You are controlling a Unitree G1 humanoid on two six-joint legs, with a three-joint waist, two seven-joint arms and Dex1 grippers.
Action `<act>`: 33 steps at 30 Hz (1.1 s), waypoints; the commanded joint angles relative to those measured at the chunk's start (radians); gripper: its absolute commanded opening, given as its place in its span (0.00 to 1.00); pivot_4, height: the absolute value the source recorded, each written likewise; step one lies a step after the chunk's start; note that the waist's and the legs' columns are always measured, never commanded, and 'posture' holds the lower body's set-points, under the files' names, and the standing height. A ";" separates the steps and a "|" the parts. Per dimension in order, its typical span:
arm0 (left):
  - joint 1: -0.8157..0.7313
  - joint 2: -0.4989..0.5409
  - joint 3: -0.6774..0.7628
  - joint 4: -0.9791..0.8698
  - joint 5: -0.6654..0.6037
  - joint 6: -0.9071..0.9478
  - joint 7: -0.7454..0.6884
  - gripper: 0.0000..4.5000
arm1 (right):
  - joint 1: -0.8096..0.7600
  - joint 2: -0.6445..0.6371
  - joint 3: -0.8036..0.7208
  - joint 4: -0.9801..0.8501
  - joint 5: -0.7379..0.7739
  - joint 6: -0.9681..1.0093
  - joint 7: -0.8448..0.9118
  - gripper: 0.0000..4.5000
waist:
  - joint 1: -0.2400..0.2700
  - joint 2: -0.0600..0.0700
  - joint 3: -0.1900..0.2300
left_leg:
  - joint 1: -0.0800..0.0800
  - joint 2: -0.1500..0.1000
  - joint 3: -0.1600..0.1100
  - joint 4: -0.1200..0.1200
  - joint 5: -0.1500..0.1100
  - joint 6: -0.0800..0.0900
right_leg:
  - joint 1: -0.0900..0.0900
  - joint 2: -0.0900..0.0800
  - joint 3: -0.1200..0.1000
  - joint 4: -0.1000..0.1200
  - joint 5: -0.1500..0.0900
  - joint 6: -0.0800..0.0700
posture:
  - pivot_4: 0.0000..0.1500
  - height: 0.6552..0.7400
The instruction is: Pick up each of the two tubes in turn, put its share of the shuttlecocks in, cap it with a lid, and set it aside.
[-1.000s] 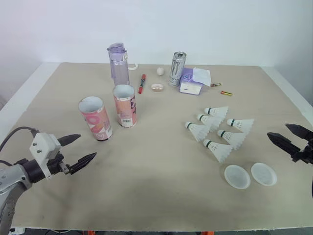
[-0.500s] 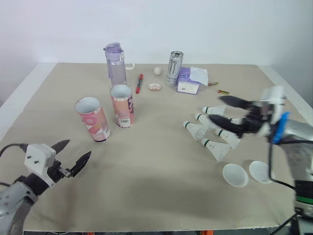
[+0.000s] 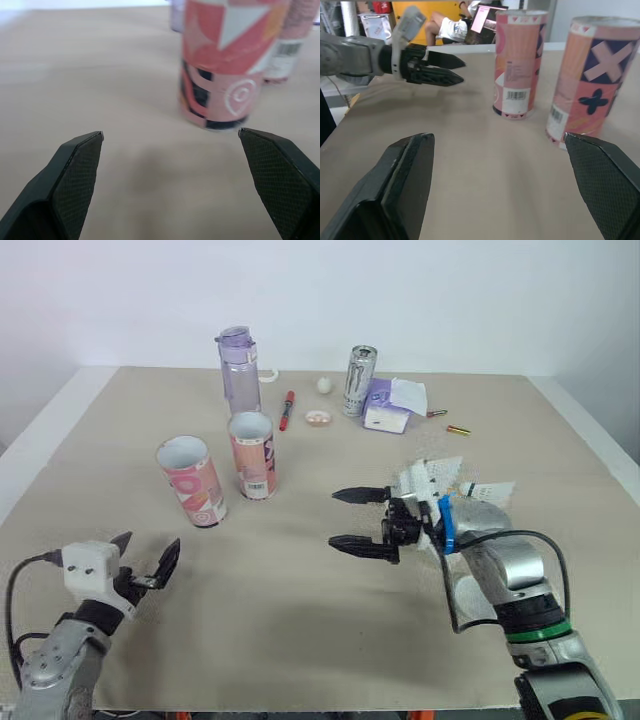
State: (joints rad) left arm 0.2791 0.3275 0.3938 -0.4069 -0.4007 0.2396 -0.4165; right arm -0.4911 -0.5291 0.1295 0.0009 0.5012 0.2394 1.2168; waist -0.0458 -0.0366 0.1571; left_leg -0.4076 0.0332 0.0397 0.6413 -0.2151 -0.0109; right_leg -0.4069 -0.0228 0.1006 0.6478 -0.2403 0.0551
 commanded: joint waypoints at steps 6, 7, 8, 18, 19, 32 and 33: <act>-0.160 0.091 -0.075 0.158 -0.006 -0.025 -0.146 1.00 | -0.054 0.066 0.031 0.051 -0.064 -0.069 -0.002 0.99 | 0.000 0.000 0.000 | 0.000 0.001 0.000 0.000 0.000 0.000 | -0.001 0.001 -0.002 0.001 0.001 -0.001 | 1.00 1.00; -0.176 0.098 -0.084 0.172 -0.003 -0.025 -0.159 1.00 | -0.056 0.069 0.030 0.054 -0.068 -0.072 -0.003 0.99 | 0.000 0.000 0.000 | 0.000 0.002 0.000 0.000 0.000 0.000 | -0.001 0.001 -0.002 0.001 0.001 -0.001 | 1.00 1.00; -0.185 0.102 -0.090 0.180 -0.001 -0.025 -0.168 1.00 | -0.056 0.070 0.029 0.055 -0.071 -0.074 -0.004 0.99 | 0.000 0.000 0.000 | 0.000 0.002 0.000 0.000 0.000 0.000 | -0.001 0.001 -0.002 0.001 0.001 -0.001 | 1.00 1.00; -0.313 0.154 -0.138 0.324 0.045 -0.062 -0.218 1.00 | -0.061 0.081 0.017 0.054 -0.085 -0.076 -0.029 0.99 | 0.000 0.000 0.000 | -0.001 0.002 -0.001 -0.001 0.000 0.000 | -0.001 0.001 -0.003 0.001 0.001 -0.001 | 1.00 1.00; -0.321 0.156 -0.139 0.336 0.050 -0.066 -0.219 1.00 | -0.061 0.081 0.017 0.054 -0.085 -0.075 -0.030 0.99 | 0.000 0.000 0.000 | -0.001 0.002 -0.001 -0.001 0.000 0.000 | -0.001 0.000 -0.003 0.001 0.001 -0.001 | 1.00 1.00; -0.460 0.172 -0.171 0.526 0.076 -0.172 -0.290 1.00 | -0.060 0.072 0.004 0.031 -0.078 -0.053 -0.050 0.99 | 0.000 0.000 0.000 | -0.001 0.001 -0.001 -0.001 0.000 -0.001 | -0.001 0.000 -0.003 0.001 0.001 -0.001 | 1.00 1.00; -0.476 0.172 -0.171 0.542 0.070 -0.172 -0.299 1.00 | -0.062 0.071 0.003 0.032 -0.079 -0.052 -0.050 0.99 | 0.000 0.000 0.000 | -0.001 0.001 -0.001 -0.001 0.000 -0.001 | -0.001 0.000 -0.003 0.001 0.001 -0.001 | 1.00 1.00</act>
State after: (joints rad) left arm -0.1460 0.4843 0.2165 0.1021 -0.3223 0.0927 -0.6866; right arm -0.5298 -0.4529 0.1637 0.0700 0.4088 0.1927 1.1720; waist -0.0454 -0.0367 0.1572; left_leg -0.4086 0.0345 0.0384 0.6405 -0.2148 -0.0116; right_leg -0.4076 -0.0226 0.0974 0.6487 -0.2396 0.0546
